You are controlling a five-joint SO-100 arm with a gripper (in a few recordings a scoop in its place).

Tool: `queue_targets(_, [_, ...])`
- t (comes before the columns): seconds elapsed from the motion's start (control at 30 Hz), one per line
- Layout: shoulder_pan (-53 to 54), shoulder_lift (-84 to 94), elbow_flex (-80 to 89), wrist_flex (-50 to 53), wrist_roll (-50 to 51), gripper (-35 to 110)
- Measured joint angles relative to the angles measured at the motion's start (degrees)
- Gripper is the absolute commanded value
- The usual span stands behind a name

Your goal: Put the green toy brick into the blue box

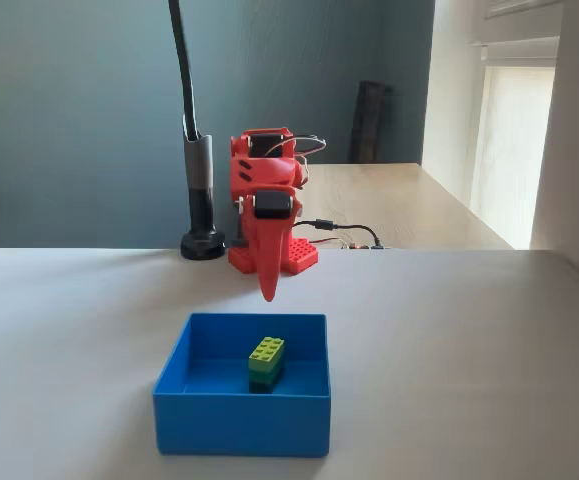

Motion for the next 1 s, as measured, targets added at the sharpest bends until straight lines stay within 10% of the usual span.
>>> queue_targets(1.0, [0.0, 0.2, 0.0, 0.8, 0.4, 0])
